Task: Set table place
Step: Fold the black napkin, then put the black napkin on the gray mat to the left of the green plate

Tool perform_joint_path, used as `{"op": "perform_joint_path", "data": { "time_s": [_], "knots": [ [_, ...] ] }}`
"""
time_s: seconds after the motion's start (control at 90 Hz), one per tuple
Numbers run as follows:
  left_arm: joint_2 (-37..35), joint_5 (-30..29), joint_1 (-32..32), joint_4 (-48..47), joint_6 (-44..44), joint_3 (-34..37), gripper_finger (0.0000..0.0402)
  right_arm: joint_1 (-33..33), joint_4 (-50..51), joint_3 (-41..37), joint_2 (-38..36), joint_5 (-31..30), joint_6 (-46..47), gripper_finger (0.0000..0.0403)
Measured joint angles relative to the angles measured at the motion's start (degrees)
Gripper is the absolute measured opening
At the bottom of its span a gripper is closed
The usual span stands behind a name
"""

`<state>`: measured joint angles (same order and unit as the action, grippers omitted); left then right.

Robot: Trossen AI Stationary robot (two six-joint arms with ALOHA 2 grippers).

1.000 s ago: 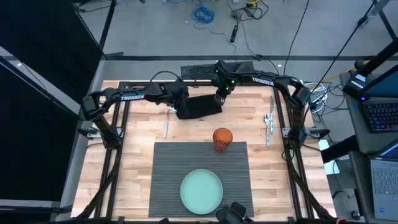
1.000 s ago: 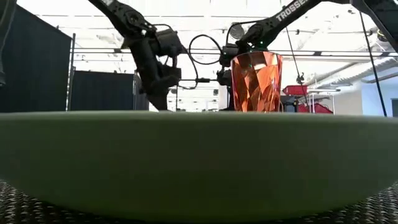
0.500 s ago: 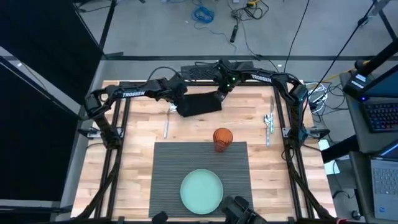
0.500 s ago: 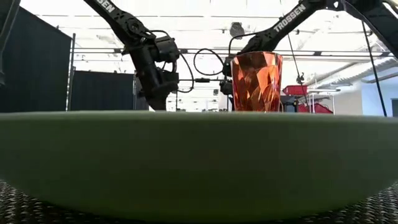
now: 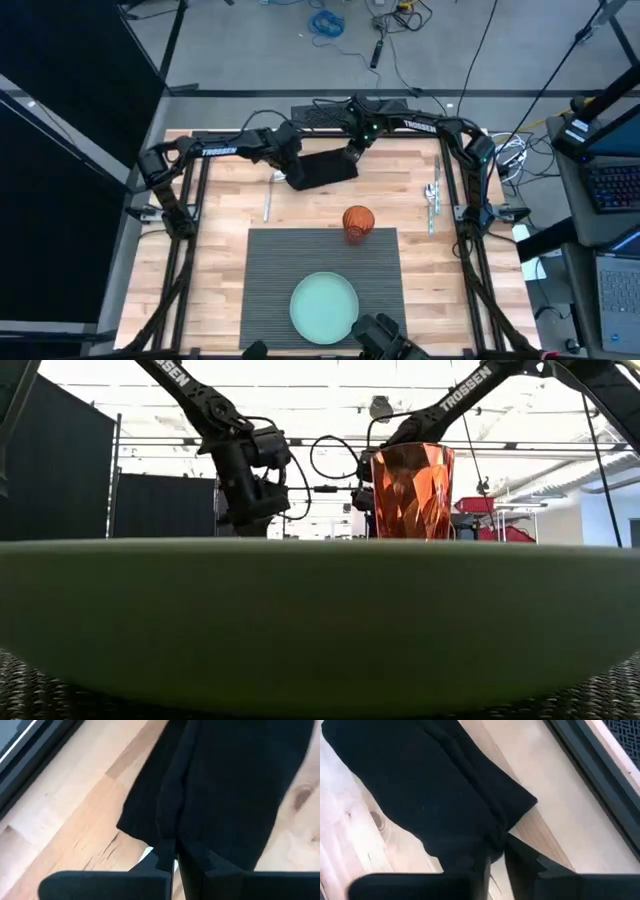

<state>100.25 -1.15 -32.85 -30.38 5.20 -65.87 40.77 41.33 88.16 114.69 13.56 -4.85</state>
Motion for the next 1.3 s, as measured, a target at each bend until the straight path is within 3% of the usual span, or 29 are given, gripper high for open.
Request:
{"op": "perform_joint_path", "data": {
  "time_s": [0.178,0.389,0.589,0.756,0.911,1.178,1.3],
  "knots": [
    [0.0,-0.4,0.0,-0.1,-1.5,0.0,0.0014,0.1,0.0,0.0,0.0,-4.3,1.2,0.0138],
    [0.0,-2.0,-0.1,-0.1,-1.4,0.0,0.0065,0.6,0.0,0.0,0.0,-5.3,3.1,0.0208],
    [0.0,-7.8,-0.1,-0.5,-0.9,0.0,0.0106,0.9,1.3,0.0,0.0,-11.4,4.4,0.0239],
    [-0.3,-12.1,-0.1,-2.9,0.2,-0.5,0.0111,0.9,3.0,0.0,0.0,-16.5,5.7,0.0242],
    [-3.5,-7.2,0.8,-1.5,-2.7,-0.8,0.0111,0.9,4.5,0.7,0.0,-16.4,5.9,0.0242],
    [-6.0,6.1,-0.1,-8.4,-2.7,-5.7,0.0111,0.8,11.6,6.0,-3.2,-15.8,4.2,0.0242],
    [-6.0,8.0,-0.6,-10.0,-2.8,-6.8,0.0111,1.0,14.1,6.1,-6.1,-2.1,3.9,0.0233]
  ]
}}
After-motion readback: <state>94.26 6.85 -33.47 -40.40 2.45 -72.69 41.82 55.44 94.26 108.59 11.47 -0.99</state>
